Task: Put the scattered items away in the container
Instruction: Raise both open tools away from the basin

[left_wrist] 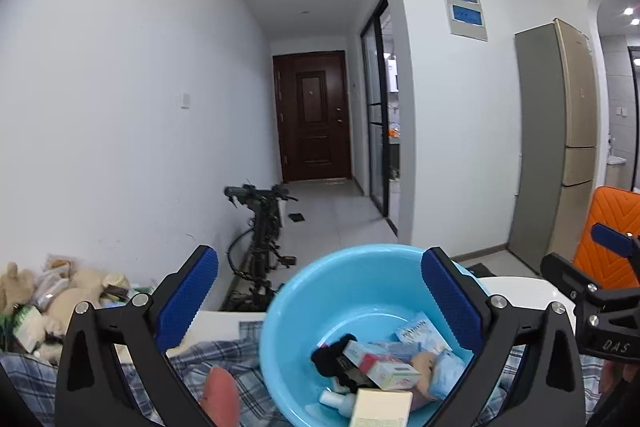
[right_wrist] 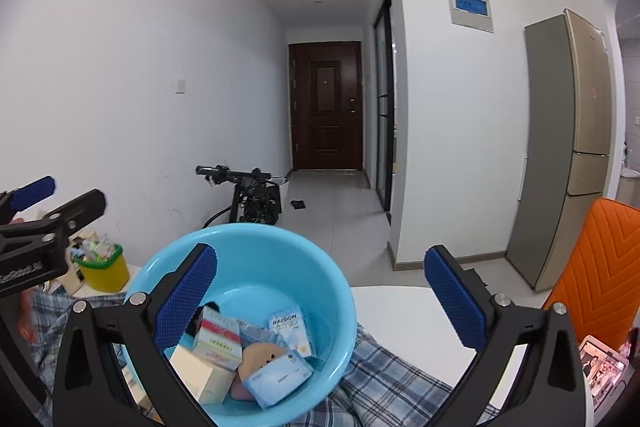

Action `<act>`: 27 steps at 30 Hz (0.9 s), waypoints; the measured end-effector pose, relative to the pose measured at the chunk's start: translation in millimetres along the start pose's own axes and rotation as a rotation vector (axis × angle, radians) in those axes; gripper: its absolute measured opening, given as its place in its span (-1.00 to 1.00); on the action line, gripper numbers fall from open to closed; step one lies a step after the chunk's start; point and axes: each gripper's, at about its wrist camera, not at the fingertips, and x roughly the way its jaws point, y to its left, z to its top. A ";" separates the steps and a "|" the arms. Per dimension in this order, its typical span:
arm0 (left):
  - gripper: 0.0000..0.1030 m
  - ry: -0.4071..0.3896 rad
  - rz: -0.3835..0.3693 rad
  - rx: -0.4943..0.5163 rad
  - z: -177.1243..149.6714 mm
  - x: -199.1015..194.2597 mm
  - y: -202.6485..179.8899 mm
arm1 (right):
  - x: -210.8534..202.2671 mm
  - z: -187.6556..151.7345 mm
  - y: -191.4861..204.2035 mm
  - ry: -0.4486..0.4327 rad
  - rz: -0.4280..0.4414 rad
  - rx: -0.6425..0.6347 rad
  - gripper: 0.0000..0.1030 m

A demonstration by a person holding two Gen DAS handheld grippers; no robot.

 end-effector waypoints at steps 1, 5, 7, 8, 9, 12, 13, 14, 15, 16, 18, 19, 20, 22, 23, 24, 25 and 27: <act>1.00 0.000 -0.015 -0.007 -0.8 -1.7 0.2 | -4.3 -1.2 0.8 -0.004 0.005 -0.004 1.00; 1.00 -0.004 -0.035 0.001 -6.1 -14.1 -2.9 | -22.5 -4.0 3.6 -0.001 0.022 -0.011 1.00; 1.00 0.005 -0.058 0.026 -8.2 -21.5 -6.0 | -32.0 -4.6 5.1 0.019 0.026 -0.014 1.00; 1.00 0.001 -0.088 0.035 -9.4 -27.0 -6.7 | -37.9 -4.5 4.4 0.031 0.017 -0.011 1.00; 1.00 -0.010 -0.124 0.041 -11.2 -33.4 -7.1 | -43.5 -4.5 2.1 0.038 0.021 0.004 1.00; 1.00 -0.029 -0.140 0.058 -14.1 -54.1 -5.8 | -60.4 -5.0 -1.4 0.079 0.076 0.024 1.00; 1.00 -0.025 -0.157 0.055 -14.6 -61.3 -5.0 | -66.6 -6.0 0.9 0.090 0.082 0.000 1.00; 1.00 -0.013 -0.166 0.053 -14.7 -67.2 -4.8 | -72.8 -7.4 3.2 0.088 0.086 -0.024 1.00; 1.00 0.005 -0.169 0.054 -15.6 -73.1 -4.3 | -79.6 -8.9 6.3 0.086 0.091 -0.051 1.00; 1.00 0.026 -0.176 0.058 -16.9 -79.7 -5.2 | -85.9 -11.3 9.9 0.091 0.095 -0.077 1.00; 1.00 0.057 -0.199 0.071 -20.7 -92.9 -7.6 | -96.5 -16.9 15.8 0.102 0.113 -0.110 1.00; 1.00 0.077 -0.209 0.085 -22.8 -100.5 -9.8 | -102.2 -20.7 18.1 0.107 0.125 -0.117 1.00; 1.00 0.090 -0.224 0.101 -25.1 -108.5 -10.6 | -107.8 -23.7 19.6 0.107 0.140 -0.117 1.00; 1.00 0.103 -0.261 0.142 -30.5 -126.9 -13.9 | -118.8 -29.7 21.6 0.102 0.173 -0.117 1.00; 1.00 0.095 -0.261 0.152 -33.1 -135.1 -14.4 | -124.8 -32.9 22.9 0.095 0.183 -0.122 1.00; 1.00 0.086 -0.261 0.167 -37.8 -146.0 -16.4 | -130.6 -36.0 24.0 0.079 0.185 -0.124 1.00; 1.00 0.082 -0.266 0.181 -40.6 -152.4 -18.4 | -135.9 -38.7 24.6 0.059 0.181 -0.122 1.00; 1.00 0.062 -0.278 0.203 -49.3 -168.0 -23.2 | -147.2 -45.6 26.6 0.021 0.176 -0.114 1.00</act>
